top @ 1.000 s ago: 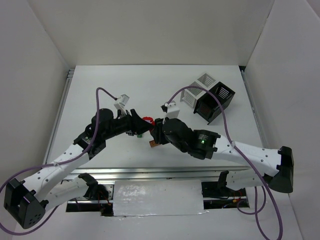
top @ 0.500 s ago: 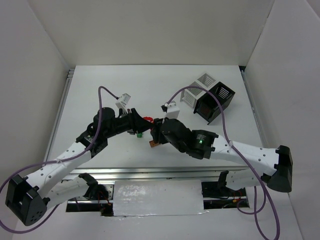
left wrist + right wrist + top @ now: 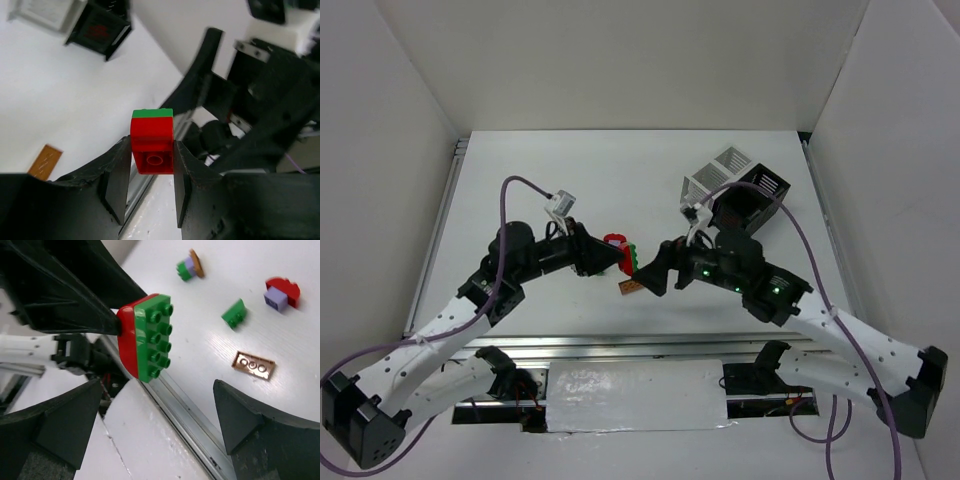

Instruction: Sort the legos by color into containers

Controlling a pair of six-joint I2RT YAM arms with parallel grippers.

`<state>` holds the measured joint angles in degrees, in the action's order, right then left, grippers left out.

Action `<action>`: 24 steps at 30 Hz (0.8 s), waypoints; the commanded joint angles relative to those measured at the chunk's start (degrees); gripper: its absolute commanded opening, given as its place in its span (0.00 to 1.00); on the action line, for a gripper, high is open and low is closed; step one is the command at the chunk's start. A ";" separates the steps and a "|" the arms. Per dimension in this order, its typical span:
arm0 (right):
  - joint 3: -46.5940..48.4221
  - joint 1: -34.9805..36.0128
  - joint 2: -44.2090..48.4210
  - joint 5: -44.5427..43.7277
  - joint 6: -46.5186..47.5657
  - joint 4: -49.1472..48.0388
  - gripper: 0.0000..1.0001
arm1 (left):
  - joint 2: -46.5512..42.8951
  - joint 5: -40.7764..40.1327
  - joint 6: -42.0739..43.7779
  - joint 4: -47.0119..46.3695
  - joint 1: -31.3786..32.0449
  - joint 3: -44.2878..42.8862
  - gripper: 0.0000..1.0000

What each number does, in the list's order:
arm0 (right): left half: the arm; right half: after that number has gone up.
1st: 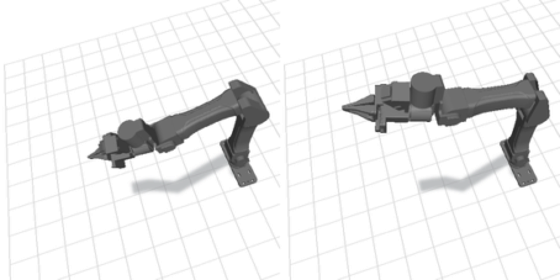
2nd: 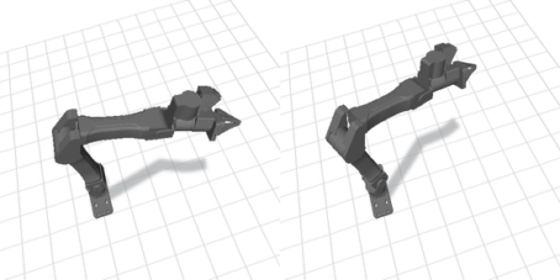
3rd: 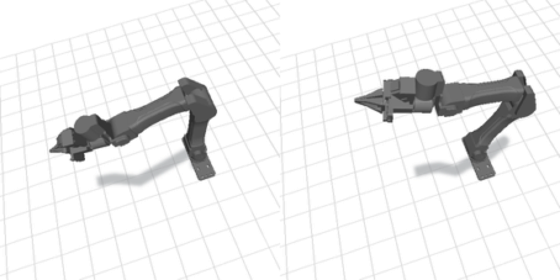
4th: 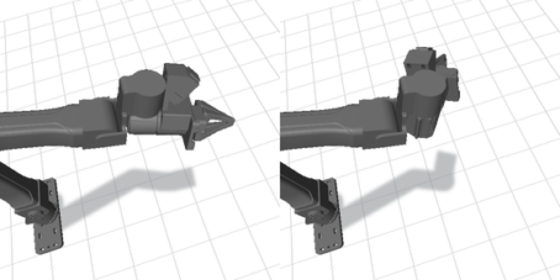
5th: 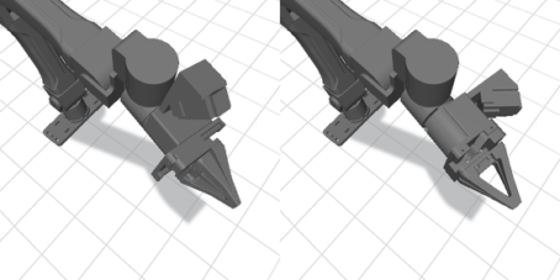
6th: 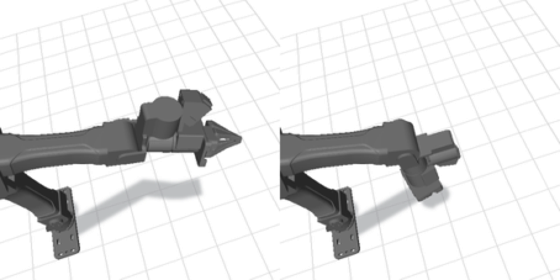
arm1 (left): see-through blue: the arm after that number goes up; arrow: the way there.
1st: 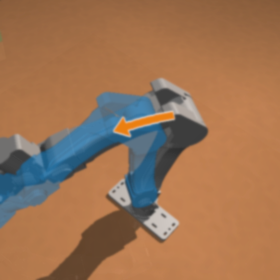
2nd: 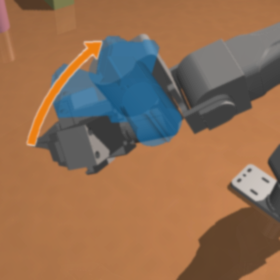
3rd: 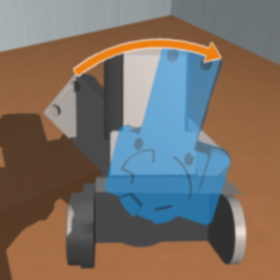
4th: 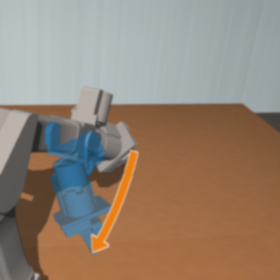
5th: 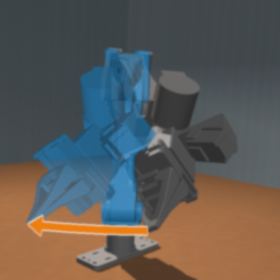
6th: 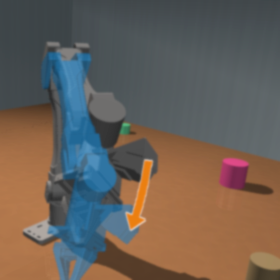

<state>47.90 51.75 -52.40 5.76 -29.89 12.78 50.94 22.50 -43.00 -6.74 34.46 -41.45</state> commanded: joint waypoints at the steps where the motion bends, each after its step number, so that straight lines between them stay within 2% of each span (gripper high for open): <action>1: -3.59 -5.33 6.77 23.04 2.21 -10.81 1.00 | -4.25 11.29 6.52 -10.10 0.26 1.54 0.00; 3: -4.13 -7.10 7.66 27.27 2.12 -12.59 0.99 | -5.49 15.19 6.53 -13.28 0.35 2.69 0.00; 7: -2.73 -7.10 5.13 29.04 3.26 -14.51 0.96 | -7.60 22.74 4.78 -19.61 0.35 4.97 0.00; 15: -2.28 -6.92 0.28 37.66 -2.01 -26.21 0.80 | -7.34 23.64 3.46 -21.99 0.44 5.59 0.00; 18: -2.20 -6.75 -0.33 37.92 -1.93 -26.92 0.57 | -7.43 23.82 3.19 -22.53 0.44 5.86 0.00; 19: -2.28 -6.75 -0.33 37.75 -1.75 -26.84 0.39 | -7.52 23.56 3.36 -22.26 0.52 5.86 0.00; 20: -2.46 -6.75 -0.25 37.49 -1.49 -26.75 0.34 | -7.69 23.12 3.63 -21.91 0.44 5.77 0.00; 24: -3.78 -6.75 1.07 36.60 0.44 -25.87 0.28 | -8.48 20.40 5.99 -18.66 0.44 5.24 0.00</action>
<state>44.45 44.97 -52.84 41.82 -30.57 -9.43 43.48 43.62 -39.18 -24.32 34.70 -35.73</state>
